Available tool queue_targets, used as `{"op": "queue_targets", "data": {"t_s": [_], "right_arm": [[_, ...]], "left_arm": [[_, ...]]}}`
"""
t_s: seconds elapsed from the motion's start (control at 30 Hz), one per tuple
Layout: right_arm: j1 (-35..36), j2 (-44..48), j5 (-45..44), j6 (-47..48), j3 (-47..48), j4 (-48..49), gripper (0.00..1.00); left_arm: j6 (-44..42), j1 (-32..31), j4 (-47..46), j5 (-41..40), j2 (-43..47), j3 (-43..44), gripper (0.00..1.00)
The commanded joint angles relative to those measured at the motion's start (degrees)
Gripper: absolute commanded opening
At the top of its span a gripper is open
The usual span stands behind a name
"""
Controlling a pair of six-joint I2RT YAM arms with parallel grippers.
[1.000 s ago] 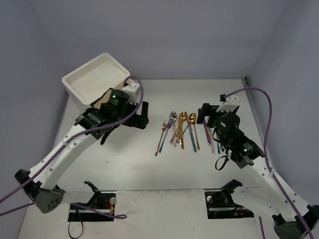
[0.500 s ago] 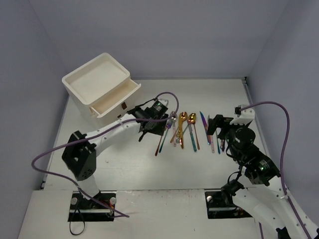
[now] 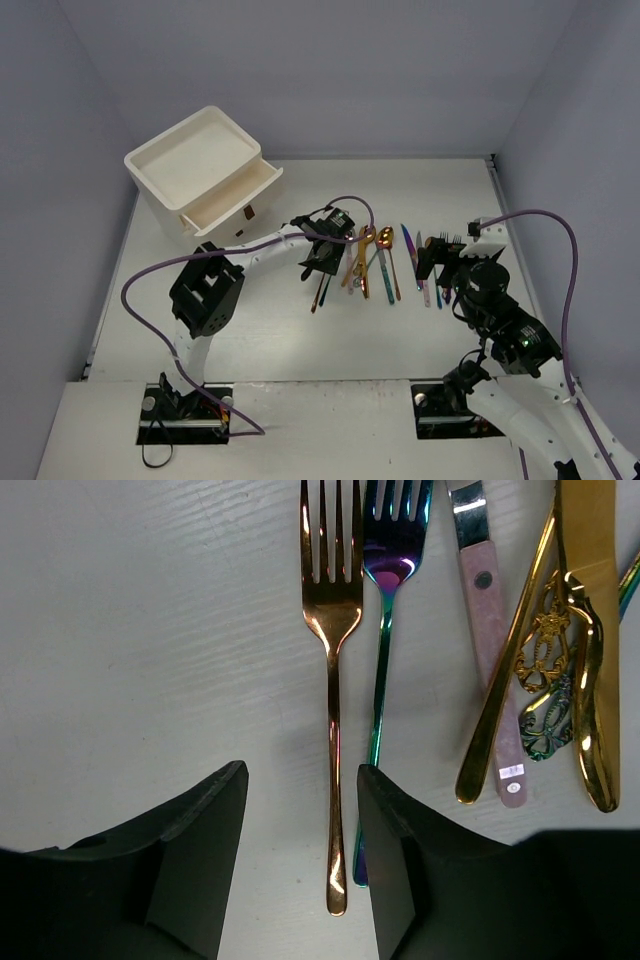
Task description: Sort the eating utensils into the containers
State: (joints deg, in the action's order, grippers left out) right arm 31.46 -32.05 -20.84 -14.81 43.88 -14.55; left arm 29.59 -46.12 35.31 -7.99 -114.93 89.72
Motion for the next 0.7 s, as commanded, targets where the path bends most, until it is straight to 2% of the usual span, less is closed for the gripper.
{"op": "queue_targets", "data": {"t_s": [0.0,0.23,0.43,0.57,0.67], "right_arm": [[-0.26,0.63,0.67,-0.13,0.19,2.51,0.86],[-0.26,1.29,0.63,-0.06,-0.28,2.51,0.87],[-0.19,1.50,0.65,0.11,-0.56,2.51,0.87],[-0.26,1.78,0.72,-0.01,-0.55,2.51,0.87],[-0.26,1.90,0.78,-0.31,-0.81,2.51,0.87]], "left_arm": [[-0.33,1.12,-1.31,-1.53,-0.09,3.80,0.43],[-0.93,1.29,-1.37,-1.50,-3.51,5.62,0.42],[-0.92,1.30,-1.31,-0.58,-6.27,6.81,0.36],[-1.13,1.21,-1.28,-0.07,-8.03,6.90,0.25],[-1.63,1.30,-1.30,0.20,-8.95,5.94,0.04]]}}
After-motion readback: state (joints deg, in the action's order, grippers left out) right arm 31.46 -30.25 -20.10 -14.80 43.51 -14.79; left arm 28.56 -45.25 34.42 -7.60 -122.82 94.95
